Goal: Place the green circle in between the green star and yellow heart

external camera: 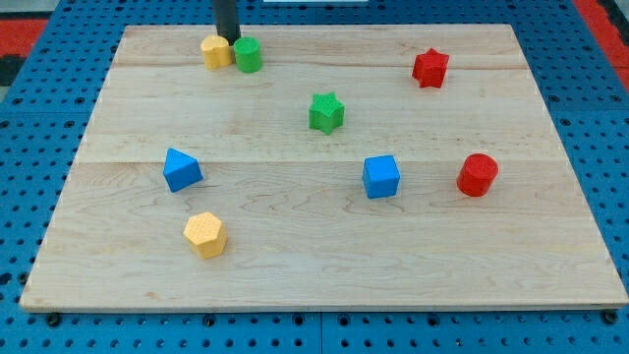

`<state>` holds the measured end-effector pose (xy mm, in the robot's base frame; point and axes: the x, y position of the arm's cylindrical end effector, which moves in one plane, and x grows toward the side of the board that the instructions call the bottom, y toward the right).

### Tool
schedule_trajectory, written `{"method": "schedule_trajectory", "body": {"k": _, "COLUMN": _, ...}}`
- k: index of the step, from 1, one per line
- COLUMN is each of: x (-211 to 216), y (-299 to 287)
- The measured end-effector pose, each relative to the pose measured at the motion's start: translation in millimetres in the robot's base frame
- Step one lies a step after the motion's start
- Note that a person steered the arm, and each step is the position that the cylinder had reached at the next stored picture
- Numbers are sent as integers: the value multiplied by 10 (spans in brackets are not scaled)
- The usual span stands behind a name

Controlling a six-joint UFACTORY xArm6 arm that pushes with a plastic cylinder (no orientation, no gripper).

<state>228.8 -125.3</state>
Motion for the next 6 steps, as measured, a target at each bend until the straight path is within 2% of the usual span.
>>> {"method": "schedule_trajectory", "body": {"k": 1, "x": 65, "y": 84}}
{"method": "schedule_trajectory", "body": {"k": 2, "x": -253, "y": -89}}
{"method": "schedule_trajectory", "body": {"k": 3, "x": -241, "y": -114}}
{"method": "schedule_trajectory", "body": {"k": 4, "x": 145, "y": 356}}
{"method": "schedule_trajectory", "body": {"k": 5, "x": 310, "y": 721}}
{"method": "schedule_trajectory", "body": {"k": 6, "x": 429, "y": 823}}
